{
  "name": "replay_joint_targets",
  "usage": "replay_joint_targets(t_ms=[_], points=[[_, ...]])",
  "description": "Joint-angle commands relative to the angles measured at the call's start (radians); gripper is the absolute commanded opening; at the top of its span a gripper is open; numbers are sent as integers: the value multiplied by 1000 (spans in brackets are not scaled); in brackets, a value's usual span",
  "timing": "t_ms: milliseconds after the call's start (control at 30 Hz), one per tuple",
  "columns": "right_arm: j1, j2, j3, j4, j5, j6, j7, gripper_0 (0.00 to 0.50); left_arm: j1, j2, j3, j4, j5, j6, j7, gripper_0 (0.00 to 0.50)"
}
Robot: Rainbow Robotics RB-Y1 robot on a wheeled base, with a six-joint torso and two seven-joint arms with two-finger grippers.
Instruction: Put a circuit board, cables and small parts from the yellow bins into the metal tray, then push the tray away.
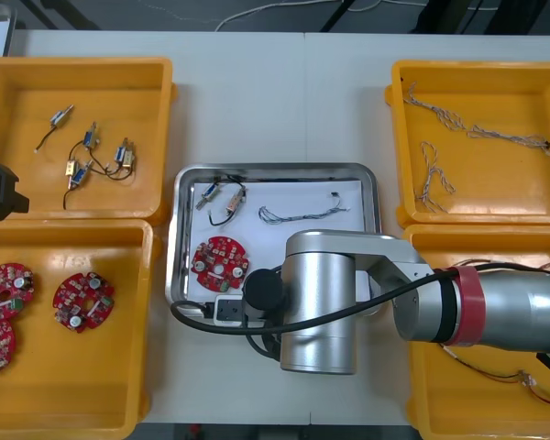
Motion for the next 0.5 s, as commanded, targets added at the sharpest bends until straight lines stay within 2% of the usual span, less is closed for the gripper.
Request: replay_joint_targets(t_ms=[33,100,133,167,200,233,267,500], points=[[12,46,10,19,17,5,-27,500,14,41,-1,-5,7,6,83,500],[14,50,12,25,23,5,-25,500,14,41,-1,-5,7,6,83,500],[14,54,12,28,27,4,-24,463,14,41,-1,-5,7,6,83,500],[12,54,12,29,29,4,-27,375,14,41,-1,-5,7,6,83,500],[14,54,12,29,32,5,-28,176,14,41,-1,-5,7,6,83,500],[14,52,12,29,35,5,-32,16,14,41,-1,-5,7,6,83,500],[12,50,12,29,36,7,-32,0,14,41,-1,-5,7,6,83,500],[-8,23,12,29,52,7,-28,0,14,41,-1,-5,7,6,83,500]])
